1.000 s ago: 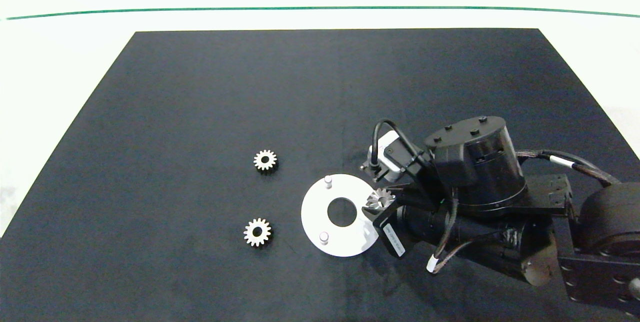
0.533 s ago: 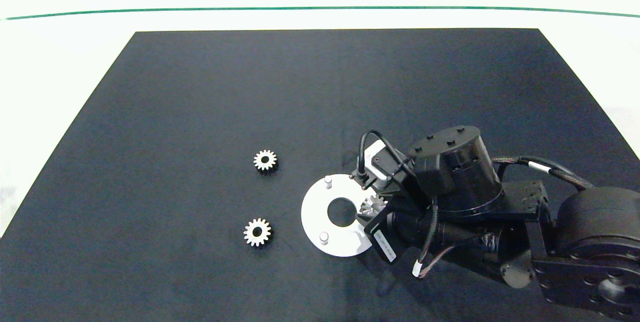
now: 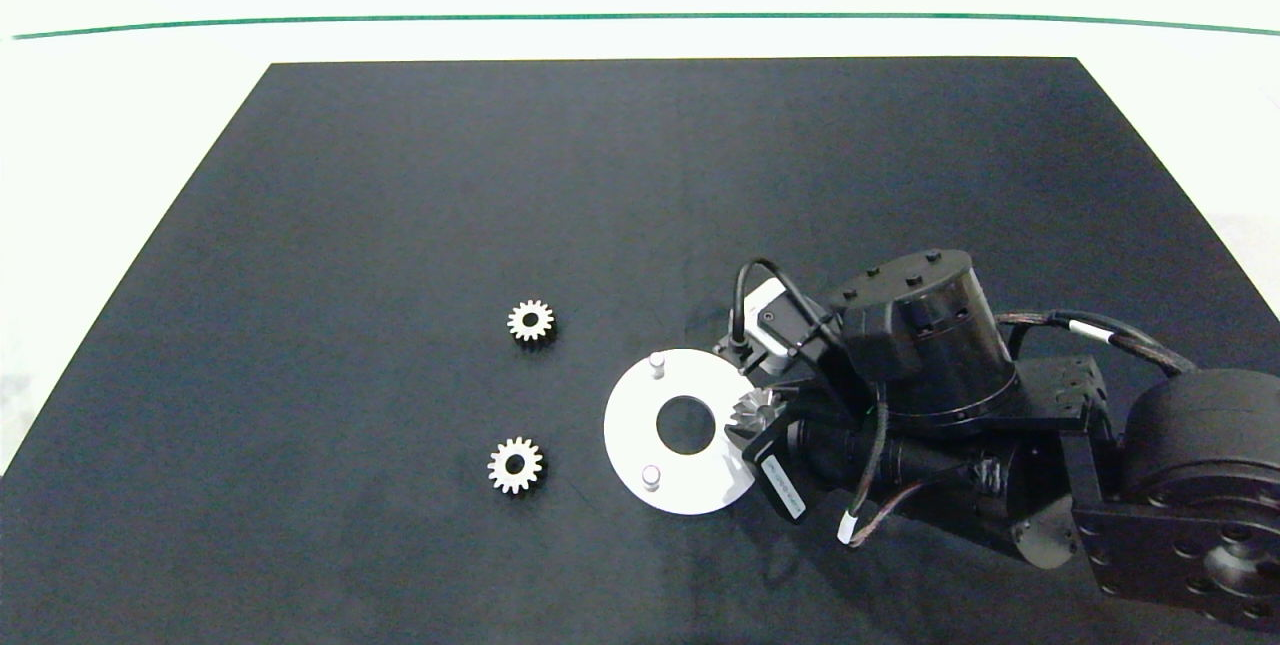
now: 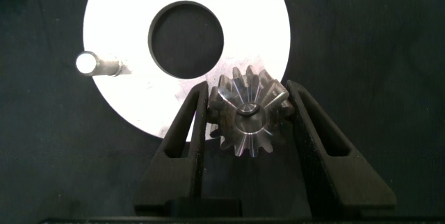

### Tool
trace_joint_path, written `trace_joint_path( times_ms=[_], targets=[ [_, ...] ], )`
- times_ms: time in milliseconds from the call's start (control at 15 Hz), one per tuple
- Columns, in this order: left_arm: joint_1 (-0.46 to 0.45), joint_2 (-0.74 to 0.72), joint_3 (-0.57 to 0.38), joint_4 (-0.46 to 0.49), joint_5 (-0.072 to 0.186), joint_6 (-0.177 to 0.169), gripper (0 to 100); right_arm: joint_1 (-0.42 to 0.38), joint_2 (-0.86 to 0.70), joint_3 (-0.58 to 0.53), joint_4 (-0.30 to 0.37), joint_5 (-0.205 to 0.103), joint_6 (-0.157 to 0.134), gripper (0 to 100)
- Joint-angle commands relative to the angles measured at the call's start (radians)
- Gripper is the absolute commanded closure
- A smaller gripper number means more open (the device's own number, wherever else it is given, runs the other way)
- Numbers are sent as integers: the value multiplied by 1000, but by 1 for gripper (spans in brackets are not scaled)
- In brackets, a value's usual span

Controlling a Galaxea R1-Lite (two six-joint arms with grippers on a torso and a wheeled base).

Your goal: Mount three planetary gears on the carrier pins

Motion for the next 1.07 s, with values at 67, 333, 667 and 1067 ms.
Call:
trace_joint_path(
  times_ms=[67, 333, 667, 1067],
  targets=[
    [0, 0, -33, 5, 1, 0, 0, -1, -9, 2, -1, -2, 0, 84],
    [0, -1, -34, 5, 1, 0, 0, -1, 4, 21, -10, 0, 2, 84],
    [-2, -1, -34, 22, 1, 0, 0, -6, 5, 13, -12, 0, 13, 0],
    [-3, 2, -37, 21, 1, 0, 0, -15, 7, -5, -18, 0, 11, 0]
  ],
)
